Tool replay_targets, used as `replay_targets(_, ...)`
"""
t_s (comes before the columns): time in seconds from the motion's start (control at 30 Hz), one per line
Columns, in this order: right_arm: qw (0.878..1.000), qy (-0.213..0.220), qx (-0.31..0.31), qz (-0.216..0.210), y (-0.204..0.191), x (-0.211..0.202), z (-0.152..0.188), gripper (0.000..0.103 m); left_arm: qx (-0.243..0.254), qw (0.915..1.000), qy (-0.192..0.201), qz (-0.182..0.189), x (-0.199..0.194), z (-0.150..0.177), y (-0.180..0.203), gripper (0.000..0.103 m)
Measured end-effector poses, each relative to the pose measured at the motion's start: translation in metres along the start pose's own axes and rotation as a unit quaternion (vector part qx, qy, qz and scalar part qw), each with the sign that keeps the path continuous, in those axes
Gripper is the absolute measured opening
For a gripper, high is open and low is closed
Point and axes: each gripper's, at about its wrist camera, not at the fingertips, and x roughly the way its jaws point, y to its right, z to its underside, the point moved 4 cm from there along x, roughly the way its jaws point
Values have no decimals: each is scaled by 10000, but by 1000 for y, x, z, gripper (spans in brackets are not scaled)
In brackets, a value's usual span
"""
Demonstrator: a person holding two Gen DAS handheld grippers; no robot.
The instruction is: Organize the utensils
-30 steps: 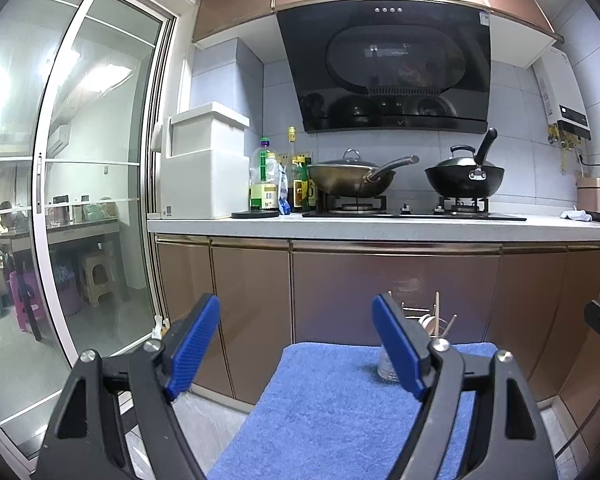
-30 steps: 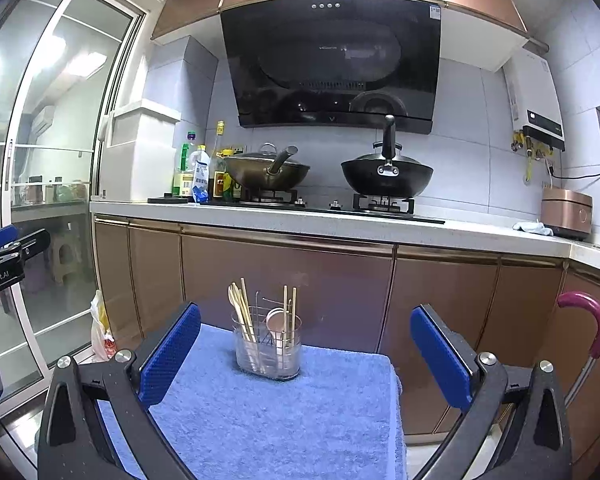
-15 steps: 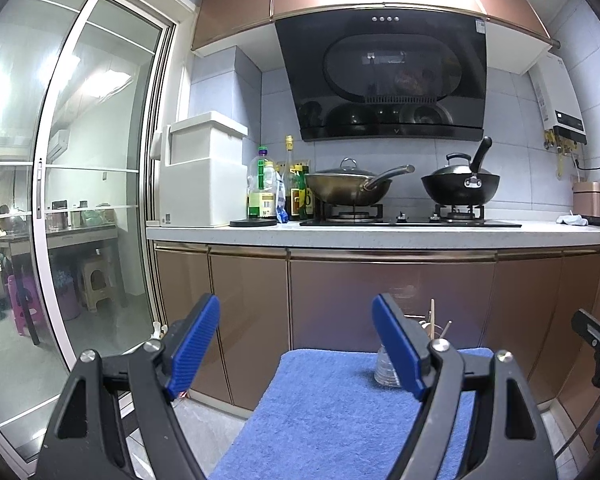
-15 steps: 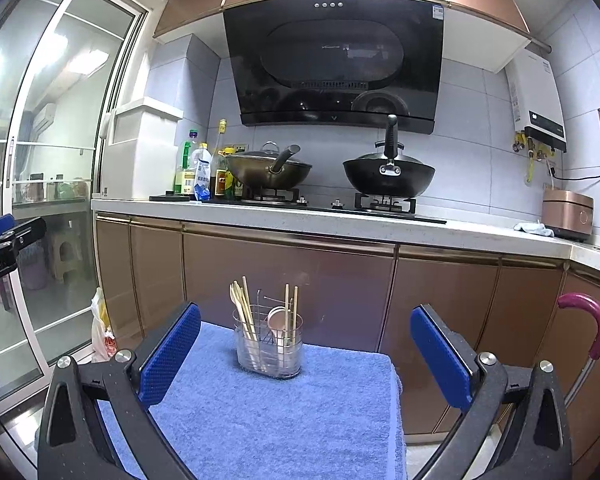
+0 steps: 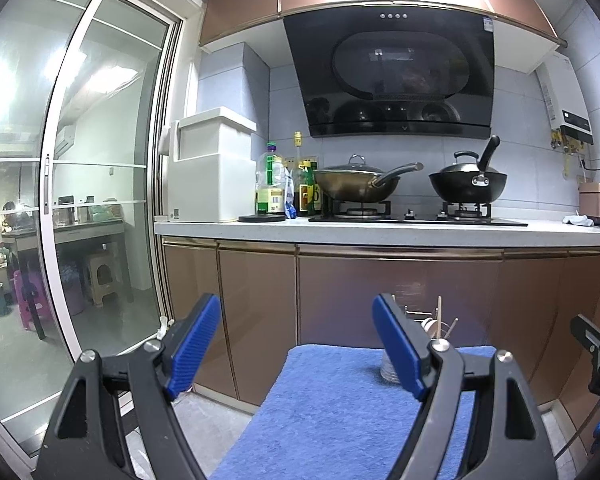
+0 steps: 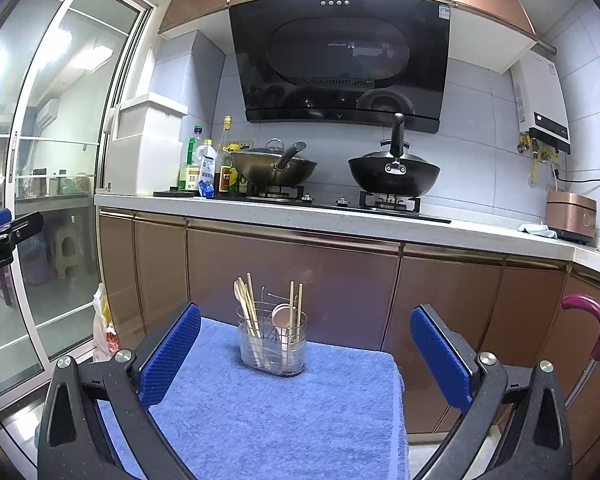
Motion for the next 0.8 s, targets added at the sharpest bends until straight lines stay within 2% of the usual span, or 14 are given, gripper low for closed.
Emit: replay_targets(0.8, 10000, -45, -33, -24, -5, 1, 1, 103, 5, 9998, -26, -208, 0, 2, -4, 78)
